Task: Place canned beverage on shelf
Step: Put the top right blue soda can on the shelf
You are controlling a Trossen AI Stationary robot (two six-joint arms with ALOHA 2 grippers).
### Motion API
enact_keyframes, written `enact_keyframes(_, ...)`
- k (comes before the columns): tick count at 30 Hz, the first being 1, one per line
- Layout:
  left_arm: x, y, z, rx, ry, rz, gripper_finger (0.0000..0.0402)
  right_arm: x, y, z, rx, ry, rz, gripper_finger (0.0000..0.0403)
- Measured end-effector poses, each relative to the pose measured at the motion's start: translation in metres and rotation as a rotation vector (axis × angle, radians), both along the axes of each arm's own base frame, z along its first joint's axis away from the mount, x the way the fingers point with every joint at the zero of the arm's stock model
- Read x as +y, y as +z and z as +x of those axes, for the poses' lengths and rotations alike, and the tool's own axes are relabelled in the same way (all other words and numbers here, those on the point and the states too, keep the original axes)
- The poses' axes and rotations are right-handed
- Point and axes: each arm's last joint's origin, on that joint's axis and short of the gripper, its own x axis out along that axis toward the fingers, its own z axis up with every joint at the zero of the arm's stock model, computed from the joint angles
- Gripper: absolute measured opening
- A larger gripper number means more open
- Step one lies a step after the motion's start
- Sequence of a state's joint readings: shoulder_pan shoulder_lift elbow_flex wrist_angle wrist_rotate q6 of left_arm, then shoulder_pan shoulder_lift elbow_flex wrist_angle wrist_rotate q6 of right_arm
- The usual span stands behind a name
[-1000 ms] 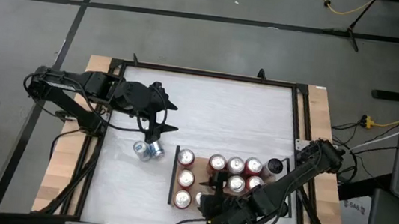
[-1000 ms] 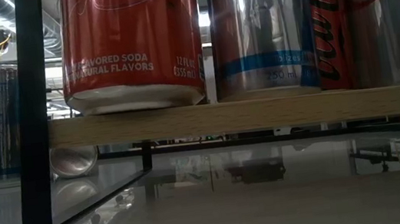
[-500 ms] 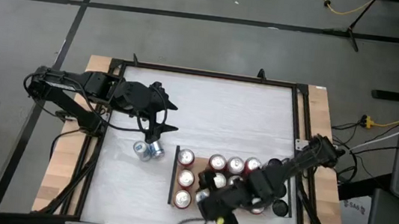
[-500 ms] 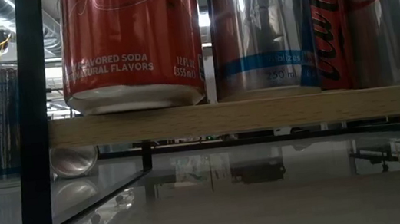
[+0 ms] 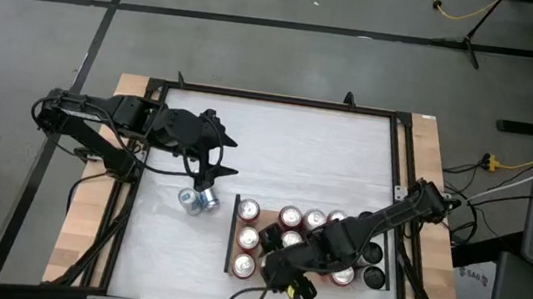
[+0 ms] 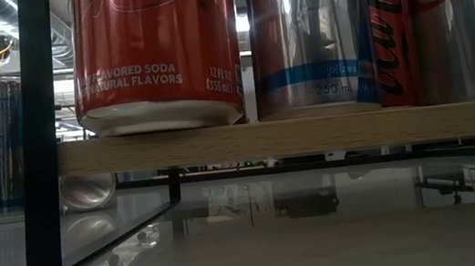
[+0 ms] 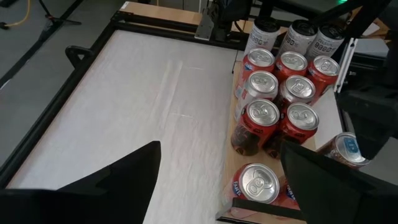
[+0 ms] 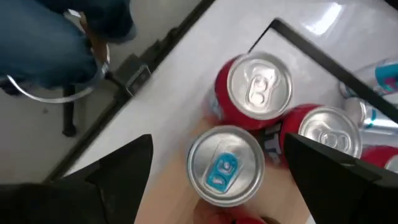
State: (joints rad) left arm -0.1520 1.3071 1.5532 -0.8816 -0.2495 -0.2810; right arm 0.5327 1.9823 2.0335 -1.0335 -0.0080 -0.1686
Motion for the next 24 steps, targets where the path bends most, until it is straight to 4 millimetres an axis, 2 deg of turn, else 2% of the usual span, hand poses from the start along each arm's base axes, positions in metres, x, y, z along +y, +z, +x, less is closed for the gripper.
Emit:
enact_keyframes(13,0.0,0.0,0.0,0.0,0.0,0.0,0.0322,0.001,-0.024,0.007,0.06,0.011,-0.116,0.0351)
enact_keyframes(24,0.0,0.0,0.0,0.0,0.0,0.0,0.0322,0.0,-0.023,0.006,0.067,0.012,-0.12,0.0351)
